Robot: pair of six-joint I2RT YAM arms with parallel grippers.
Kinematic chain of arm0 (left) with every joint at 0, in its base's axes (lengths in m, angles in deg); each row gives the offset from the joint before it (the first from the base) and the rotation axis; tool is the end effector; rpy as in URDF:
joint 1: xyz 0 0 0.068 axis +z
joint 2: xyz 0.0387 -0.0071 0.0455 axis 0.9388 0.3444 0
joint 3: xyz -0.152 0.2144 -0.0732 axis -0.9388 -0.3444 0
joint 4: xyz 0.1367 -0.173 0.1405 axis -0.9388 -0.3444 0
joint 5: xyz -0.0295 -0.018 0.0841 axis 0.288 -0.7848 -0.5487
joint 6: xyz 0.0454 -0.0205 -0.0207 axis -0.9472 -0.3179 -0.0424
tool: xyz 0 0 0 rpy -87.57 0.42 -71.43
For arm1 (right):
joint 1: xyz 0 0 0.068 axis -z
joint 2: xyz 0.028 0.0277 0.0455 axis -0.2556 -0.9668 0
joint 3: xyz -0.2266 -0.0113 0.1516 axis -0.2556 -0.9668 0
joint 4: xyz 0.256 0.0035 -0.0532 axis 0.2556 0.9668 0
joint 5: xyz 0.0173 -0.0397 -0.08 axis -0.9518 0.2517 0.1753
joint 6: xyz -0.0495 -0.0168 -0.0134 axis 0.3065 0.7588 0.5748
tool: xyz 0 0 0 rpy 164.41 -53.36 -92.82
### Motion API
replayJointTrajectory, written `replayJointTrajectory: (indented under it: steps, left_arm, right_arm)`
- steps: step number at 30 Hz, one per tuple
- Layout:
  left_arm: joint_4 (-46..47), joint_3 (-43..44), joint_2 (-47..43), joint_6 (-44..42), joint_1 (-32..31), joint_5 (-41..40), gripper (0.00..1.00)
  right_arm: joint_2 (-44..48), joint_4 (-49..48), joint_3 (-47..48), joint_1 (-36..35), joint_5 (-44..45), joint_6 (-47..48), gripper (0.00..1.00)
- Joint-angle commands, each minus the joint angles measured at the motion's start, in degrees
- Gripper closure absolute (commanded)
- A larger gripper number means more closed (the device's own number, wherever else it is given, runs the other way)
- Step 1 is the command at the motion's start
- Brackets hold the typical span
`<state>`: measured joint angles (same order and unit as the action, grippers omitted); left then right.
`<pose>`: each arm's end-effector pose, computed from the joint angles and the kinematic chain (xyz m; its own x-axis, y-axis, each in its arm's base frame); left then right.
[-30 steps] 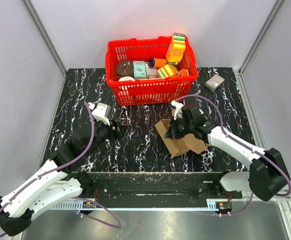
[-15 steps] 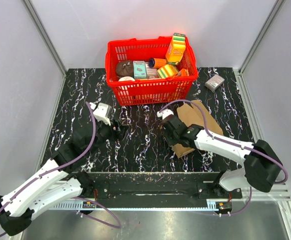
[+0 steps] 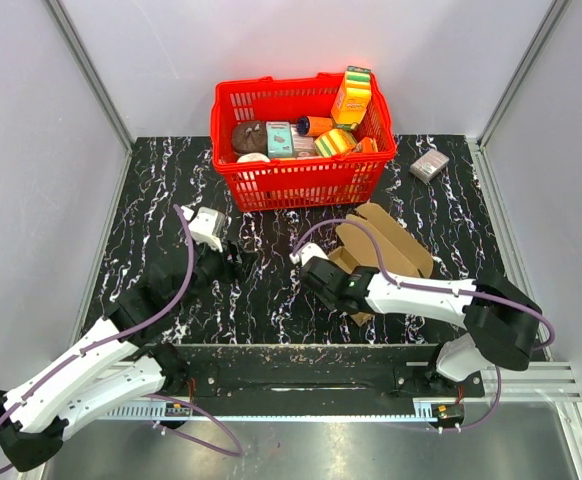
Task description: Fold the paper box
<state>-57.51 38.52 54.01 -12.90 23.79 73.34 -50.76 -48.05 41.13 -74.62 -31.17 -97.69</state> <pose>0.1138 -0.1061 0.3247 -0.3678 -0.0968 -0.9249 0.4420 0.8568 -0.2655 0.1557 0.2398 0.1891 -0.5442 -0.6571 -0.5216 -0.6258 0.7321 -0.2693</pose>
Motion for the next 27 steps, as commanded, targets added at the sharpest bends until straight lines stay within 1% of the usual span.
replayJointTrajectory:
  steps: [1,2,3,8,17,23,27]
  left_arm:
    - [2.87,-0.42,-0.73,0.58,0.27,0.58,0.36]
    - [2.78,-0.42,-0.56,0.58,0.19,0.58,0.36]
    - [2.87,-0.34,-0.73,0.58,0.18,0.66,0.37]
    - [2.78,-0.77,-1.00,0.75,0.27,0.58,0.36]
    - [2.60,-1.04,-1.44,0.67,0.27,0.31,0.36]
    - [2.69,-0.95,-1.35,0.93,0.27,0.22,0.36]
    - [2.69,-0.95,-1.26,0.93,0.27,0.22,0.35]
  right_arm:
    - [-0.86,-2.90,2.49,-2.15,2.99,1.46,0.91]
    - [-0.95,-2.82,2.76,-2.41,2.64,1.55,0.87]
    - [-1.12,-2.90,3.02,-2.59,2.46,1.55,0.79]
    - [-1.39,-2.73,3.20,-2.59,1.15,1.55,0.67]
    - [0.98,-2.90,3.02,-2.68,0.71,0.93,0.55]
    - [1.78,-2.90,3.11,-2.59,1.06,0.76,0.51]
    - [2.13,-2.99,2.93,-2.59,1.06,0.49,0.46]
